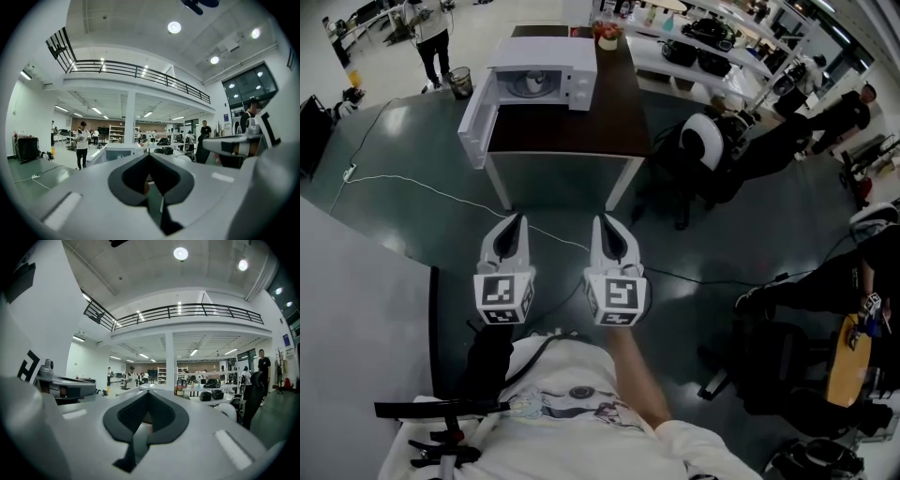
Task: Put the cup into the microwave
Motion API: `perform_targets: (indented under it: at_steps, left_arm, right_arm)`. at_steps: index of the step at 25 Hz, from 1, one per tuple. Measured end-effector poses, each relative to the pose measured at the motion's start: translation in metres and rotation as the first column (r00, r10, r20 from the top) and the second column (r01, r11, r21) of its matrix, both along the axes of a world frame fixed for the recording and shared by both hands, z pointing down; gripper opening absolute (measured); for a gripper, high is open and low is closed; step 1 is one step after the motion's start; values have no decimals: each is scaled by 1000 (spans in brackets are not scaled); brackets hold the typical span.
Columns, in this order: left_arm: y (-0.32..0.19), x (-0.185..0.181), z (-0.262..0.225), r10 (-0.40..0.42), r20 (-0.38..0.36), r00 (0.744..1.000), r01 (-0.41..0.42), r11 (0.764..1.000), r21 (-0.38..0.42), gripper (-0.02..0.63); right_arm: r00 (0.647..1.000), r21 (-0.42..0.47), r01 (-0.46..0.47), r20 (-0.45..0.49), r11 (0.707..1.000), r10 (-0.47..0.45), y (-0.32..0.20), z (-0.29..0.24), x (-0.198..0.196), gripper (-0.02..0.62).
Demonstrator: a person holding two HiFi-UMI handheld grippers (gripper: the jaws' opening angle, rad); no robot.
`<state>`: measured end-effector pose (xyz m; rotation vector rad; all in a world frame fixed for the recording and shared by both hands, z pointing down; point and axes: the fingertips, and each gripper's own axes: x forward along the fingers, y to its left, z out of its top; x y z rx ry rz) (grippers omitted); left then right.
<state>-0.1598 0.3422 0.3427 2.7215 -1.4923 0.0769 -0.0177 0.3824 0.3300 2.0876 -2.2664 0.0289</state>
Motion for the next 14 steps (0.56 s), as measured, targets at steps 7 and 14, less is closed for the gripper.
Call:
perform_targets:
  at_steps: [7,14]
  left_arm:
    - [-4,1,1,0,-5,1000,0,1000,-2,-3]
    - [-3,5,-1,4,-11,1000,-4,1000,0,-3]
  right_arm:
    - [1000,-2,-1,3,1000,1,-3,0,2,-2]
    - [1000,-1,-9,-9,1000,9,-3,0,5,-2]
